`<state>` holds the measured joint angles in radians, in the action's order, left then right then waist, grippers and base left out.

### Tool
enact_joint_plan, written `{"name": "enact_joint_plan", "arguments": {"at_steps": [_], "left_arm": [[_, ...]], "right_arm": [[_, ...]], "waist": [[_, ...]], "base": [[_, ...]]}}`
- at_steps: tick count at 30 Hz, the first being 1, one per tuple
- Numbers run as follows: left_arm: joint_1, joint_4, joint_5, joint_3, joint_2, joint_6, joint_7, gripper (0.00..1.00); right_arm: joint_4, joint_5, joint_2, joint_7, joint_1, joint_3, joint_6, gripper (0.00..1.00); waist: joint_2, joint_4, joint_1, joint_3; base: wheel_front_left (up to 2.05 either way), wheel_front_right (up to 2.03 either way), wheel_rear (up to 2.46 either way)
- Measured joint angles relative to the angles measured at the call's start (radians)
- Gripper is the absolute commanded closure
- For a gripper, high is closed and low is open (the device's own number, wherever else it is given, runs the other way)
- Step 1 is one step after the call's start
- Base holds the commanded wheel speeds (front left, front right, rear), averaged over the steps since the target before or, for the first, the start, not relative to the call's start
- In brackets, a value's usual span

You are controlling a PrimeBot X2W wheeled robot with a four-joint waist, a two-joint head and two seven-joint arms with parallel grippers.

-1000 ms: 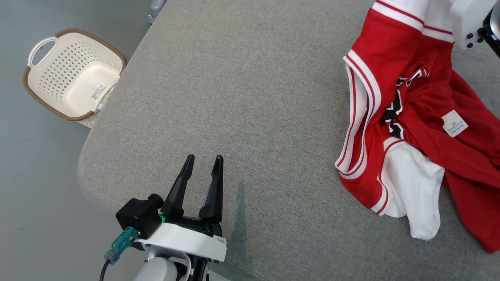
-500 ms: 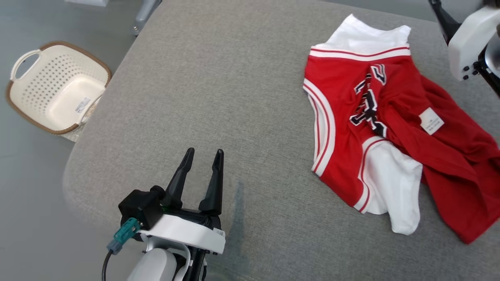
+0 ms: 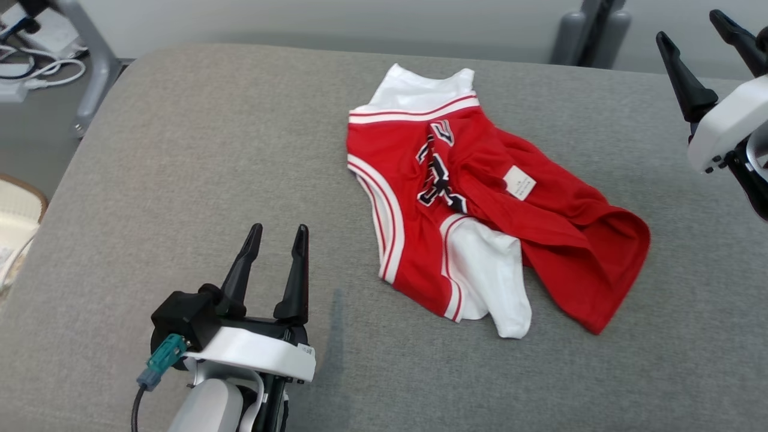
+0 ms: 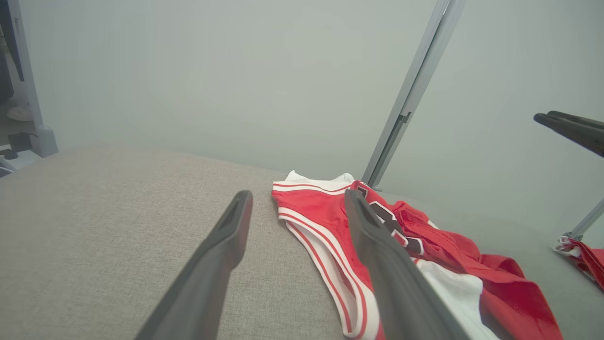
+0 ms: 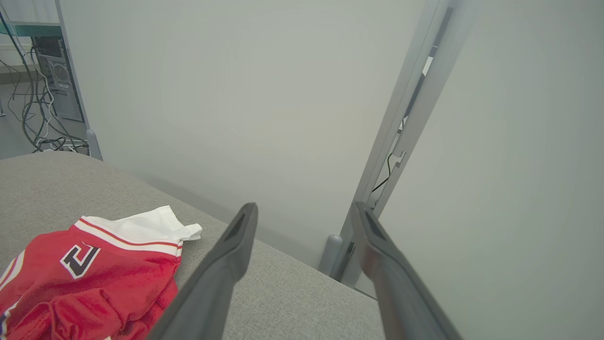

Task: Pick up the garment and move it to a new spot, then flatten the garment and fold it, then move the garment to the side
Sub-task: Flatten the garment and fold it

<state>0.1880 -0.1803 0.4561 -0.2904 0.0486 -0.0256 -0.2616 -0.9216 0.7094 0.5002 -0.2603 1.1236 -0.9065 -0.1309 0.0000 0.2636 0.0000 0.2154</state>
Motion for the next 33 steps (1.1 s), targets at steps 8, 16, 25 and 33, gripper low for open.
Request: {"name": "enact_joint_plan", "arguments": {"at_steps": [8, 16, 25, 33], "left_arm": [[-0.018, -0.010, -0.018, 0.053, 0.000, 0.009, 0.000, 0.00], [-0.045, -0.057, -0.021, 0.063, 0.000, 0.015, 0.000, 0.00], [-0.028, -0.260, 0.103, -0.046, 0.000, -0.011, -0.002, 0.00], [0.041, -0.413, 0.278, -0.131, 0.000, -0.047, 0.024, 0.00]], "right_arm": [[0.214, -0.133, 0.021, -0.002, -0.278, 0.318, 0.000, 0.00], [0.423, -0.311, -0.112, -0.004, -0.596, 0.620, 0.000, 0.00], [0.485, -0.406, -0.183, -0.004, -0.703, 0.721, 0.000, 0.00], [0.510, -0.429, -0.209, -0.004, -0.721, 0.725, 0.000, 0.00]], "waist": [[0.0000, -0.123, 0.0001, -0.049], [0.0000, -0.210, 0.0000, -0.086], [0.0000, -0.243, 0.0000, -0.089], [0.0000, -0.274, 0.0000, -0.083]], "base": [[0.00, 0.00, 0.00], [0.00, 0.00, 0.00], [0.00, 0.00, 0.00], [0.00, 0.00, 0.00]]}}
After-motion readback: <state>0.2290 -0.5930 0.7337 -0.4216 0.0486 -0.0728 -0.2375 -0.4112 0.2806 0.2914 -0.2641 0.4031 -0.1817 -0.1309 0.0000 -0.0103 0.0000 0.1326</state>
